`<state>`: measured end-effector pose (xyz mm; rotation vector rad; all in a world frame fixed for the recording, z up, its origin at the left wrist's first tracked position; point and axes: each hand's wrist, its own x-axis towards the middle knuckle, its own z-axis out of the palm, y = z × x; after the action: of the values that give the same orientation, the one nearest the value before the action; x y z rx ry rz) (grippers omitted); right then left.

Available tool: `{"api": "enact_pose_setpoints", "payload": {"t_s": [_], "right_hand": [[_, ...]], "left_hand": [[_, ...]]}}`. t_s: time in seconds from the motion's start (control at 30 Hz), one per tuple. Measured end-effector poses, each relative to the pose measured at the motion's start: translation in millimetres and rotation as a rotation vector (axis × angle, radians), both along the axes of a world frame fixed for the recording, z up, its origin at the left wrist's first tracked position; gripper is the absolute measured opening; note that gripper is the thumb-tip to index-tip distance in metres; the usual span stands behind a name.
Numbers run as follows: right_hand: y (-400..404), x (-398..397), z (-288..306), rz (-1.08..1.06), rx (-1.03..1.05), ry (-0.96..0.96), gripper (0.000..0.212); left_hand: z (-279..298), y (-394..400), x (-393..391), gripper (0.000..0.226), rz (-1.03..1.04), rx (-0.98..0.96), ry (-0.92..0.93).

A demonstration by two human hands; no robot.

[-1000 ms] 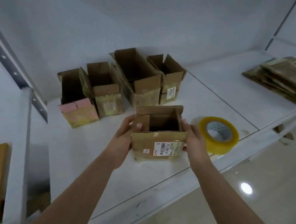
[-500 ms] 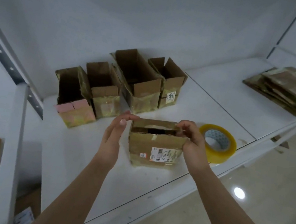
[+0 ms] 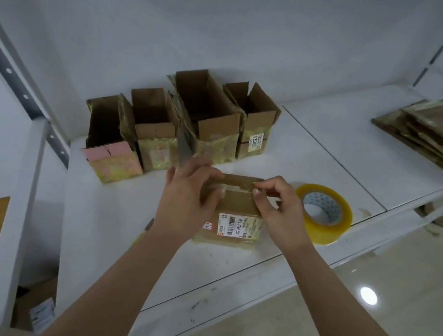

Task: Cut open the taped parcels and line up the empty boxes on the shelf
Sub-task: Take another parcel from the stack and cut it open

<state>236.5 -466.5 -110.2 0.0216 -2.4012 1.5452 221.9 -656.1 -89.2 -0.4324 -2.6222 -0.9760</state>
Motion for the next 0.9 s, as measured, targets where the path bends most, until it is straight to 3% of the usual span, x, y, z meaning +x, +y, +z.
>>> {"api": "enact_pose_setpoints", "payload": {"t_s": [0.07,0.2,0.3,0.37,0.43,0.5,0.6,0.7,0.8,0.9], "right_hand": [[6,2,3,0.044,0.063,0.002,0.003],[37,6,-3,-0.038,0.260,0.031,0.047],[65,6,-20,-0.193,0.567,-0.272,0.059],[73,7,-30,-0.172,0.808,-0.511,0.068],[76,9,-40,-0.130,1.032,-0.558,0.073],[80,7,-41,-0.149,1.135,-0.492,0.061],[87,-5,-24,-0.196,0.966,-0.410,0.045],[86,-12,30,-0.190,0.486,-0.333,0.031],[71,0,98,0.049,0.097,-0.242,0.018],[49,14,143,0.302,0.022,-0.212,0.027]], "left_hand": [[-5,5,3,0.023,0.004,-0.098,-0.016],[-17,3,5,0.043,0.013,-0.126,0.054],[-19,4,4,0.043,0.013,-0.110,0.072],[-21,4,4,0.044,0.006,-0.078,0.062],[-22,4,4,0.044,0.000,-0.060,0.062],[-22,4,4,0.043,0.001,-0.057,0.060],[-20,5,3,0.044,0.004,-0.046,0.042],[-22,5,3,0.043,0.001,-0.028,0.034],[-22,5,2,0.044,-0.006,0.007,0.008],[-23,4,0,0.043,-0.015,0.016,0.021]]}}
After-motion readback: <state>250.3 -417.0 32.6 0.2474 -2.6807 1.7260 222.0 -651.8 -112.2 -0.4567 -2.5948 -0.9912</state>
